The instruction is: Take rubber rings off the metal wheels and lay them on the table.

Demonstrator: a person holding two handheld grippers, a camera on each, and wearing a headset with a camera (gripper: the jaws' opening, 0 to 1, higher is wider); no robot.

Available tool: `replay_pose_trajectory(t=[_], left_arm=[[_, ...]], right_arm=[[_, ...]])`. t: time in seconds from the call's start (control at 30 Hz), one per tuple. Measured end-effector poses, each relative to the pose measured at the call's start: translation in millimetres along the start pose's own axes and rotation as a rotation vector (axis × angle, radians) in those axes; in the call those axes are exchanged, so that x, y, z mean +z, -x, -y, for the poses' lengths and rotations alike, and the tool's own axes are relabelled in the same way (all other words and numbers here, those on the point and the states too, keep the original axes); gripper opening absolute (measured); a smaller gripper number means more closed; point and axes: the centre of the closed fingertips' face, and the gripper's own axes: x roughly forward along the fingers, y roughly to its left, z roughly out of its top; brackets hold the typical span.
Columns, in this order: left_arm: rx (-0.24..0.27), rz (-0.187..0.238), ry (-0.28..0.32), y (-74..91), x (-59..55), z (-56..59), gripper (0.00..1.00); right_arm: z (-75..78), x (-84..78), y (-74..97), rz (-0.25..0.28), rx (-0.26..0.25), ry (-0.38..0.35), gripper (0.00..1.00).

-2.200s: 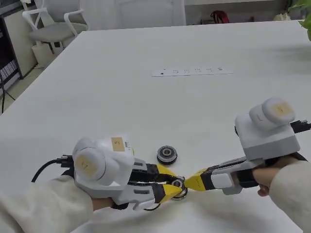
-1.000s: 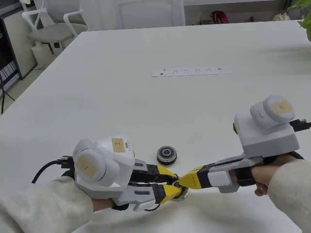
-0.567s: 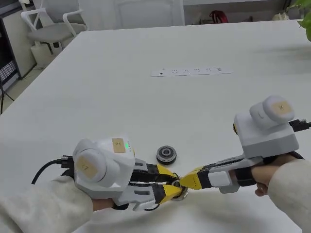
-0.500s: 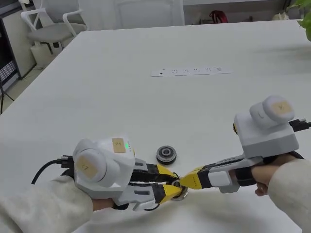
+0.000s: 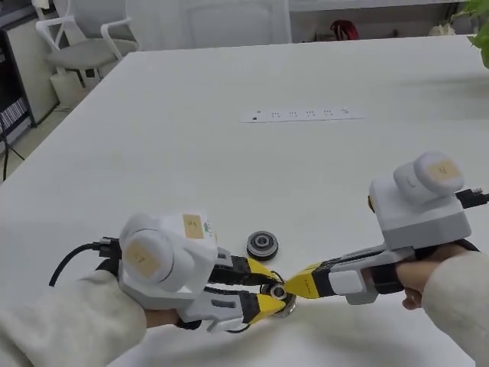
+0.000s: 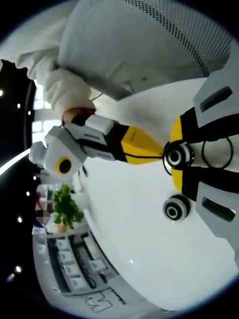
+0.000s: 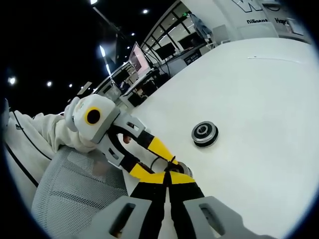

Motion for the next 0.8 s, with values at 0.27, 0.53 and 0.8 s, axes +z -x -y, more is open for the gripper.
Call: replay_pose_trajectory(t=[0.27, 0.53, 0.8], left_arm=[[-0.028, -0.005, -0.018, 9.9, 4.8, 3.9, 0.24], [-0.003, 0.016, -0.012, 27.0, 12.6, -2.6, 0.35], [0.012, 0.023, -0.008, 37.8, 15.0, -7.7, 0.46]], right_arm=[[-5.1, 3.0, 0.9, 0.003, 0.001, 0.022, 0.00], [-10.6, 10.1, 2.2, 0.018, 0.008, 0.043, 0.00], [-21.5, 14.3, 1.6, 0.013, 0.017, 0.090, 0.00]])
